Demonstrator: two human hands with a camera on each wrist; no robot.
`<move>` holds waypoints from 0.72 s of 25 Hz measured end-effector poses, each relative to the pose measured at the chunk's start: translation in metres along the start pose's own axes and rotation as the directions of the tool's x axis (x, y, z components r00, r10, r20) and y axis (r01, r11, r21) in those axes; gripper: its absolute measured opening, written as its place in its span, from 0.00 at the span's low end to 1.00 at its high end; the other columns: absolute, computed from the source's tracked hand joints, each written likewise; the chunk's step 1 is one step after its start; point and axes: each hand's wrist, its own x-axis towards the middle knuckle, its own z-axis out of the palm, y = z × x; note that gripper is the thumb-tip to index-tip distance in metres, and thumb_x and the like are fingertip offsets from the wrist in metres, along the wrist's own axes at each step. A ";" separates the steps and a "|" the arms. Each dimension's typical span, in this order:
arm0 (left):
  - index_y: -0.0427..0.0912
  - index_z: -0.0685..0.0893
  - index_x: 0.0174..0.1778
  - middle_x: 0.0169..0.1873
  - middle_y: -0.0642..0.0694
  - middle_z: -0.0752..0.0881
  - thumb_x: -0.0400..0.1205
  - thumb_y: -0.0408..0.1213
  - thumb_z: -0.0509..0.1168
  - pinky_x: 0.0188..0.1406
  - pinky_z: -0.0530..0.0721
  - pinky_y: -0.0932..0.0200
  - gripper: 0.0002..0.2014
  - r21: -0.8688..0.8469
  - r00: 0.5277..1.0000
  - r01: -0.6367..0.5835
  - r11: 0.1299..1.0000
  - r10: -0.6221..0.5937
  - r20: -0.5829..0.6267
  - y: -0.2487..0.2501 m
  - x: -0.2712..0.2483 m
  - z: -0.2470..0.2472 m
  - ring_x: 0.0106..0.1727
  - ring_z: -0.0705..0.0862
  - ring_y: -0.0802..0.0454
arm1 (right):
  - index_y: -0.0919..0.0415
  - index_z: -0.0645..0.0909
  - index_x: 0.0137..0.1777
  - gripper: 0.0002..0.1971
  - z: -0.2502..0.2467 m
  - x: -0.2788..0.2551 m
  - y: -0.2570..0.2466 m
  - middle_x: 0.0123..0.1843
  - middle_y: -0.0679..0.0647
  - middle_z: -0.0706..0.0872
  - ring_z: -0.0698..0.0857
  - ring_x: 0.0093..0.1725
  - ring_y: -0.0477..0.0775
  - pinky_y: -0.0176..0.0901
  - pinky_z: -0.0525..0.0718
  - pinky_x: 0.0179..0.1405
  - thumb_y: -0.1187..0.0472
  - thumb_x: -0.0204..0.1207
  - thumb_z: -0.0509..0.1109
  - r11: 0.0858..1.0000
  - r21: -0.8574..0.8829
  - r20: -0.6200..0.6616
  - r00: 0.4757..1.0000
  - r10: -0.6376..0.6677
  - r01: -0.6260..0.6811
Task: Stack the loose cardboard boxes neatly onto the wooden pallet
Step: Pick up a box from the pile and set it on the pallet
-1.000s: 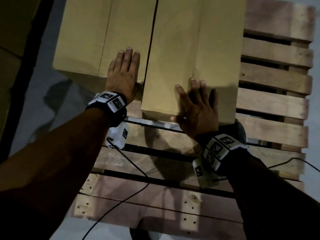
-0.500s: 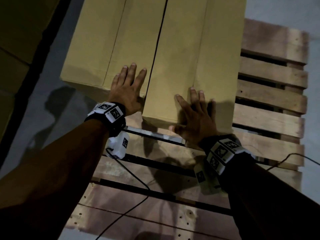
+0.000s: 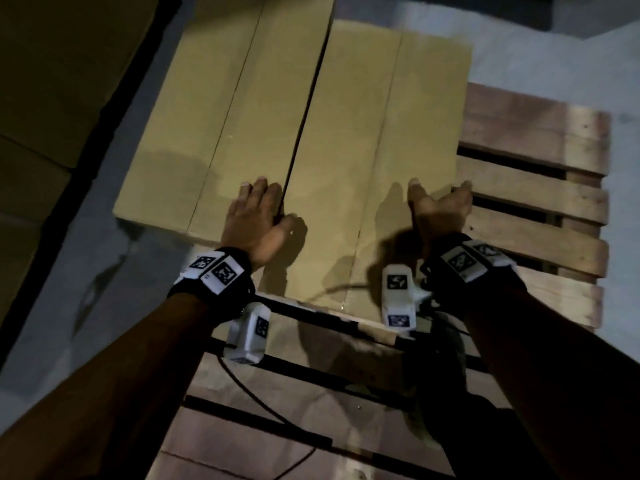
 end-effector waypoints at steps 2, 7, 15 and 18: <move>0.41 0.61 0.85 0.87 0.41 0.55 0.84 0.58 0.56 0.83 0.56 0.42 0.36 -0.002 0.999 0.037 0.999 -0.037 -0.005 0.022 0.014 0.003 0.86 0.52 0.39 | 0.61 0.43 0.89 0.53 0.001 0.015 -0.008 0.89 0.65 0.52 0.58 0.86 0.67 0.53 0.58 0.84 0.38 0.78 0.72 0.988 -0.046 0.132 0.979 0.154 -0.149; 0.36 0.56 0.86 0.87 0.39 0.51 0.83 0.62 0.59 0.84 0.53 0.40 0.43 -0.024 0.991 0.129 0.991 -0.130 -0.030 0.058 0.041 0.009 0.86 0.49 0.39 | 0.55 0.49 0.89 0.56 0.001 0.019 -0.002 0.85 0.64 0.61 0.62 0.83 0.70 0.63 0.62 0.82 0.37 0.69 0.79 0.984 -0.074 0.092 0.981 0.171 -0.164; 0.32 0.53 0.85 0.87 0.37 0.49 0.77 0.63 0.69 0.86 0.50 0.43 0.52 -0.202 0.979 0.181 0.963 -0.197 -0.061 0.090 0.051 0.009 0.87 0.47 0.40 | 0.52 0.47 0.88 0.57 -0.014 0.034 0.013 0.84 0.64 0.63 0.64 0.82 0.69 0.62 0.65 0.80 0.38 0.68 0.80 0.979 -0.017 0.144 0.968 0.204 -0.204; 0.29 0.51 0.85 0.87 0.35 0.50 0.76 0.62 0.71 0.85 0.50 0.42 0.55 -0.218 0.977 0.177 0.960 -0.198 -0.079 0.091 0.051 0.009 0.87 0.48 0.39 | 0.52 0.52 0.86 0.55 -0.009 0.036 0.013 0.81 0.64 0.68 0.68 0.79 0.70 0.64 0.67 0.79 0.39 0.66 0.82 0.980 -0.005 0.119 0.973 0.196 -0.196</move>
